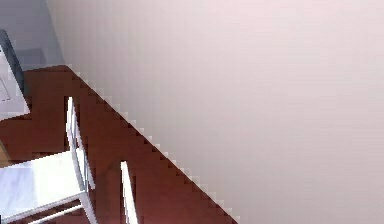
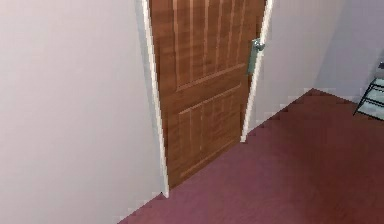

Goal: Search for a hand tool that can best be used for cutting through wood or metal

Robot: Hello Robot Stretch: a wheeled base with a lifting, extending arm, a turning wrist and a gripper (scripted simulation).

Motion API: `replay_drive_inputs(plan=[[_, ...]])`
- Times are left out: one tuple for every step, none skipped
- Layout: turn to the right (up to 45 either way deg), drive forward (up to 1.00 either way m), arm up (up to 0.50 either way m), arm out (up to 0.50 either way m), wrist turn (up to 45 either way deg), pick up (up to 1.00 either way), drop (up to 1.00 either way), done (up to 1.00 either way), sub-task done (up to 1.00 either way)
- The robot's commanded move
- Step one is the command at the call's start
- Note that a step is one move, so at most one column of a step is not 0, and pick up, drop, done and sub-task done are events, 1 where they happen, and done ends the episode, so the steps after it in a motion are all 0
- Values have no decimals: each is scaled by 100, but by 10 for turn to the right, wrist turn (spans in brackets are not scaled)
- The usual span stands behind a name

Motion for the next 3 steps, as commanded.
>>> replay_drive_inputs(plan=[[-450, 0, 0, 0, 0, 0, 0, 0, 0], [-450, 0, 0, 0, 0, 0, 0, 0, 0], [450, 0, 0, 0, 0, 0, 0, 0, 0]])
